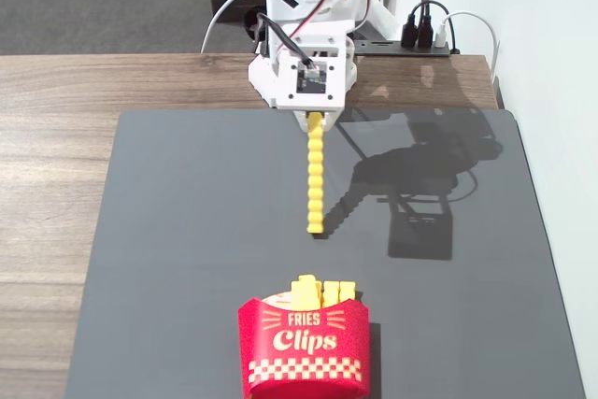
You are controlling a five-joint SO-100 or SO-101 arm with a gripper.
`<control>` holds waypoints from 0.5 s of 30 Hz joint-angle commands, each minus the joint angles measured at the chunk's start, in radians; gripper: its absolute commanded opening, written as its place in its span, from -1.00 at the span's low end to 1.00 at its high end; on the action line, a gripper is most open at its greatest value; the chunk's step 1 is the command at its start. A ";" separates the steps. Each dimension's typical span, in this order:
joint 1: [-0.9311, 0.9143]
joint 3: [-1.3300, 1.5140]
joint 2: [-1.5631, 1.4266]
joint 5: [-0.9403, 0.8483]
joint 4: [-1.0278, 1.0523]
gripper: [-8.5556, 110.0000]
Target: Grab a fry
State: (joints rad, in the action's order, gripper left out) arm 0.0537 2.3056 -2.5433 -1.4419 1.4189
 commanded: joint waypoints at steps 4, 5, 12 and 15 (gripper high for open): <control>-0.035 -0.123 0.015 -0.015 0.005 -0.85; -0.043 -0.147 0.026 -0.018 0.012 -0.85; -0.086 -0.307 0.081 -0.034 0.048 -0.85; -0.095 -0.376 0.095 -0.035 0.077 -0.85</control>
State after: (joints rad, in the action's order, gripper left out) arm -0.0276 2.0141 -2.4528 -1.4696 1.4803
